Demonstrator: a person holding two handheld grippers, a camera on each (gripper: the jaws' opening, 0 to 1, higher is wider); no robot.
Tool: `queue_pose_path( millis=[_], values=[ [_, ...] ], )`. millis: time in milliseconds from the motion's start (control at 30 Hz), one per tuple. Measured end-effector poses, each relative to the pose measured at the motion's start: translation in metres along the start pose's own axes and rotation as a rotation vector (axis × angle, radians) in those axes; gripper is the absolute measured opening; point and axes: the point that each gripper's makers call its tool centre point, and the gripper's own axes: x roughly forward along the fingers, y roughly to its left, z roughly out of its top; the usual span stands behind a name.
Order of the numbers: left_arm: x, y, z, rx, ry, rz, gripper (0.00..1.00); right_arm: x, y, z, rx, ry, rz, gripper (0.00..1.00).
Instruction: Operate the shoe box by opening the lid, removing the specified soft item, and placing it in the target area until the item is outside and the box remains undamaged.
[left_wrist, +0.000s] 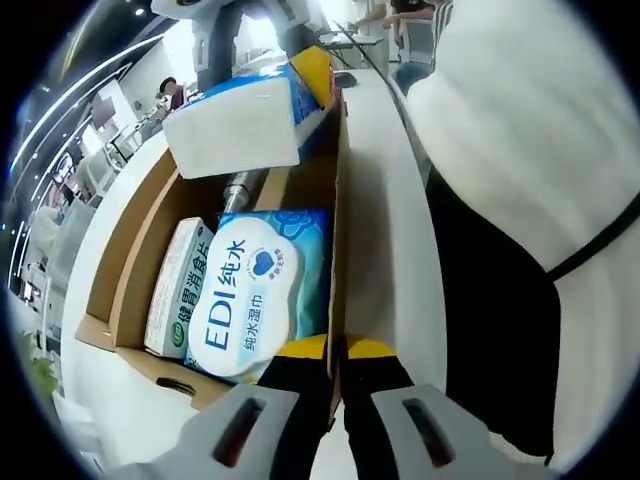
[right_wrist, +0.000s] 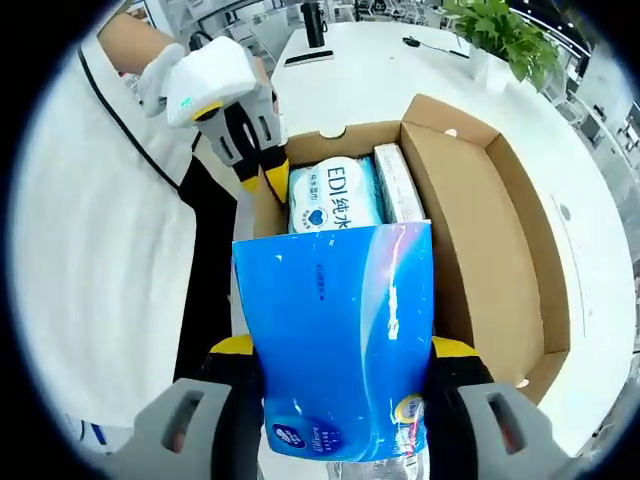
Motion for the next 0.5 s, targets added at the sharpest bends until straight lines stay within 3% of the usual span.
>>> queue_pose_path(
  millis=[500],
  values=[
    [0.000,0.000,0.000,0.000,-0.002,0.007,0.03,-0.017,-0.003,-0.011,-0.039,0.075,-0.021,0.63]
  ],
)
